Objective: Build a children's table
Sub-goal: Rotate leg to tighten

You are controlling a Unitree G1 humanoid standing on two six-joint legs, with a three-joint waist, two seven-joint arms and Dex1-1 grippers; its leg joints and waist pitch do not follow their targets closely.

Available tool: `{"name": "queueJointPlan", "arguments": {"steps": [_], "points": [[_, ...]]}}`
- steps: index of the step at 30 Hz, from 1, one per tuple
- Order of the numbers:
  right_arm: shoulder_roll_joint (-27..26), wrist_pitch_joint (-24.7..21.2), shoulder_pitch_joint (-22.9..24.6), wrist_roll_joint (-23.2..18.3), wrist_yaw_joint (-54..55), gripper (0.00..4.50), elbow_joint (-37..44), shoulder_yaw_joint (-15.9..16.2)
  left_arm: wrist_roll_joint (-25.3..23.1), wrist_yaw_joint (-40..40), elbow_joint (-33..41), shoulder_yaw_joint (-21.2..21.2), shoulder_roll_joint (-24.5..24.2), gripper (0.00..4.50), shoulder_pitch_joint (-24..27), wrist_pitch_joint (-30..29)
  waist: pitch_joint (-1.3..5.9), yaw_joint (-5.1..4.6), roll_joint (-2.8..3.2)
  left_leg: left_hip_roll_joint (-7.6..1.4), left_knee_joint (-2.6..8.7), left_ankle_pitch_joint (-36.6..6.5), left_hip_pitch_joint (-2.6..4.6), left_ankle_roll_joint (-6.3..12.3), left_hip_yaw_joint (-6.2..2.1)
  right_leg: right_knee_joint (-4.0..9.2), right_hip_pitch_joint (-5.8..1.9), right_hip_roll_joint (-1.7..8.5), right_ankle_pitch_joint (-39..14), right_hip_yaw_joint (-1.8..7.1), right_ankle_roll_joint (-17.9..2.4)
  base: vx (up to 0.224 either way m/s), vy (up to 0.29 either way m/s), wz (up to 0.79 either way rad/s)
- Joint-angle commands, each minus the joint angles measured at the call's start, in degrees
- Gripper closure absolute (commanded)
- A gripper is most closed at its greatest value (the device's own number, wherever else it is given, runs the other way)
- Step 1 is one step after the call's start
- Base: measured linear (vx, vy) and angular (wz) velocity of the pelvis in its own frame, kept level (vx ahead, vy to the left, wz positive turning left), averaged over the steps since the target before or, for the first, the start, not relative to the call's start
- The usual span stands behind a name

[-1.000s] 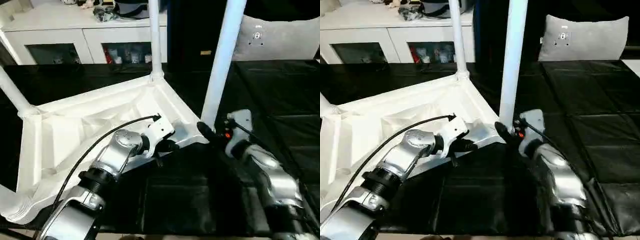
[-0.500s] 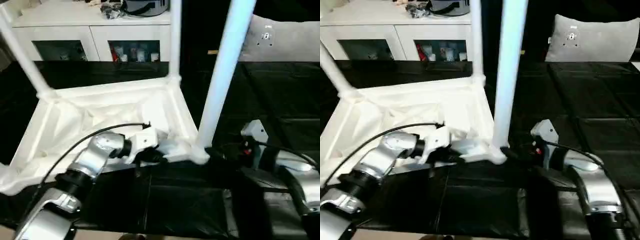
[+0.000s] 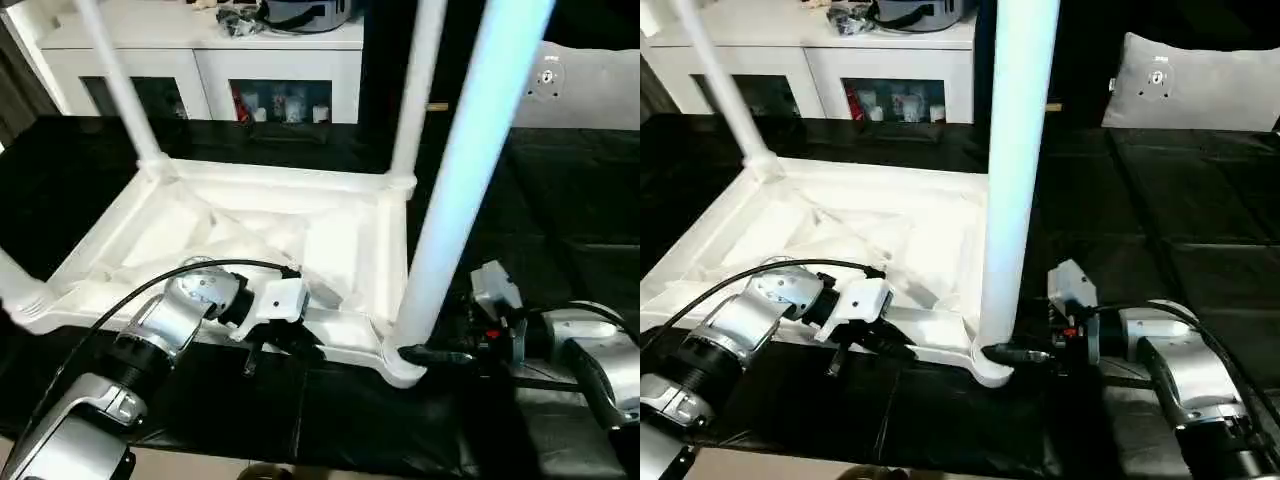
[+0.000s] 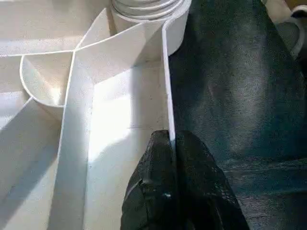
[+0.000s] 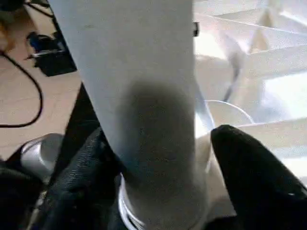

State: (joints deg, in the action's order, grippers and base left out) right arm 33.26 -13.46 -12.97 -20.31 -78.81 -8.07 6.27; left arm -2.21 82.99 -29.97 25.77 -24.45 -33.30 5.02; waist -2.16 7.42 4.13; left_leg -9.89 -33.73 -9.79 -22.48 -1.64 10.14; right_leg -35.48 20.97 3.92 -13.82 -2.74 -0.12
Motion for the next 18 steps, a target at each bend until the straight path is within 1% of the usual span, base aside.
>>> {"name": "queueJointPlan", "arguments": {"steps": [1,2,3,5,7,8,10,11,12,13,14,15,16,17,18], "points": [[-0.04,-0.98,-1.21,-0.87,-0.81,1.65,-0.51,0.43,-1.41,3.96,0.9,3.92,0.53,4.5,0.03,1.29,3.23,-0.14,-1.2,-3.92,3.52,-8.81,1.36,5.2,-1.17,4.04,-1.51,5.02,-2.98,2.33,-14.02,0.0,0.0,0.0],[-0.05,-1.28,-1.25,-0.96,-0.95,1.65,-0.57,0.58,-1.42,3.94,0.84,3.97,0.57,4.5,0.04,1.36,3.27,-0.09,-1.19,-3.94,3.5,-8.53,1.34,5.26,-1.2,3.96,-1.53,5.02,-2.57,2.31,-14.04,0.0,0.0,0.0],[-0.03,-1.39,-1.3,-1.02,-1.1,1.75,-0.65,0.68,-1.4,4.01,0.75,3.98,0.59,4.5,0.03,1.46,3.29,-0.03,-1.1,-3.91,3.46,-8.44,1.34,5.31,-1.19,3.95,-1.51,5.01,-2.29,2.32,-14.07,0.0,0.0,0.0],[-0.04,-2.09,-1.35,-1.44,-1.43,2.01,-0.81,0.86,-1.56,4.13,0.27,4.0,0.57,4.5,-0.02,1.75,3.34,0.27,-1.16,-3.91,3.37,-8.22,1.36,5.41,-1.16,3.93,-1.49,5.03,-1.9,2.33,-14.03,0.0,0.0,0.0],[-0.01,-2.89,-1.2,-2.06,-1.63,2.09,-0.5,0.88,-1.55,4.22,-0.08,3.9,0.45,4.5,-0.04,1.74,3.33,0.42,-1.17,-3.87,3.36,-8.08,1.29,5.37,-1.18,3.89,-1.54,5.06,-1.92,2.32,-13.95,0.0,0.0,0.0],[0.01,-3.15,-1.07,-2.29,-1.71,2.27,-0.25,0.84,-1.47,4.24,-0.16,3.86,0.38,4.5,-0.03,1.62,3.3,0.41,-1.2,-3.88,3.41,-8.21,1.26,5.27,-1.21,3.93,-1.55,5.04,-2.39,2.3,-13.82,0.0,0.0,0.0],[-0.55,-4.88,-0.48,-3.74,-1.14,2.27,1.21,0.32,-0.45,4.31,0.17,3.17,0.42,4.5,0.31,0.14,3.31,0.38,-1.17,-3.88,3.41,-8.53,1.36,4.95,-1.18,3.93,-1.49,4.97,-3.11,2.32,-13.79,0.0,0.0,0.0],[-1.04,-5.64,-0.21,-4.14,-0.26,2.37,1.83,0.07,-0.04,3.77,0.44,2.65,0.58,4.5,0.49,-0.97,3.28,0.36,-1.19,-3.89,3.45,-8.57,1.33,4.9,-1.22,3.93,-1.48,4.97,-3.26,2.31,-13.79,0.0,0.0,0.0],[-2.44,-7.18,0.09,-4.14,2.93,2.37,2.73,-0.26,0.26,1.28,0.74,1.44,1.31,4.5,0.65,-3.92,3.25,0.37,-1.07,-3.85,3.45,-8.71,1.34,4.66,-1.2,3.94,-1.43,5.0,-3.69,2.33,-13.77,0.0,0.0,0.0],[-2.55,-7.29,0.1,-4.13,3.19,2.39,2.79,-0.28,0.27,1.07,0.76,1.35,1.37,4.5,0.66,-4.15,3.16,0.27,-1.1,-3.86,3.54,-8.78,1.35,4.53,-1.15,3.97,-1.4,4.93,-3.92,2.38,-13.77,0.0,0.0,0.0],[-4.77,-8.23,-0.44,-2.21,8.85,2.4,2.47,-0.52,-0.01,-2.72,0.26,0.05,2.46,4.5,0.52,-5.97,3.06,0.21,-0.89,-3.79,3.58,-9.58,1.33,4.05,-1.22,4.12,-1.27,5.01,-5.65,2.4,-13.65,0.0,0.0,0.0],[-5.0,-8.27,-0.53,-1.99,9.41,2.4,2.37,-0.55,0.0,-3.06,0.23,-0.08,2.58,4.5,0.5,-6.27,2.78,-0.06,-1.14,-3.66,3.84,-11.1,1.37,2.97,-1.23,4.48,-1.18,5.01,-8.87,2.44,-13.2,0.0,0.0,0.0],[-6.84,-8.52,-1.23,-0.15,13.92,2.4,1.55,-0.8,0.15,-5.69,0.04,-1.1,3.59,4.5,0.32,-8.85,2.59,-0.37,-1.22,-3.55,4.05,-12.96,1.53,1.72,-1.33,4.8,-1.13,5.12,-12.91,2.5,-12.49,0.0,0.0,0.0],[-7.38,-8.55,-1.43,0.42,15.25,2.41,1.32,-0.86,0.22,-6.44,0.03,-1.4,3.89,4.5,0.27,-9.67,2.5,-0.65,-1.21,-3.51,4.12,-13.82,1.58,1.07,-1.34,4.9,-1.1,5.16,-14.72,2.58,-12.13,0.0,0.0,0.0],[-9.57,-9.21,-2.35,2.7,21.09,2.41,0.3,-1.19,0.41,-9.4,0.16,-2.46,5.17,4.5,0.1,-12.26,2.49,-1.28,-1.15,-3.47,4.33,-14.86,1.56,0.22,-1.49,5.0,-1.18,5.21,-17.1,2.59,-11.62,0.0,0.0,0.0]]}}
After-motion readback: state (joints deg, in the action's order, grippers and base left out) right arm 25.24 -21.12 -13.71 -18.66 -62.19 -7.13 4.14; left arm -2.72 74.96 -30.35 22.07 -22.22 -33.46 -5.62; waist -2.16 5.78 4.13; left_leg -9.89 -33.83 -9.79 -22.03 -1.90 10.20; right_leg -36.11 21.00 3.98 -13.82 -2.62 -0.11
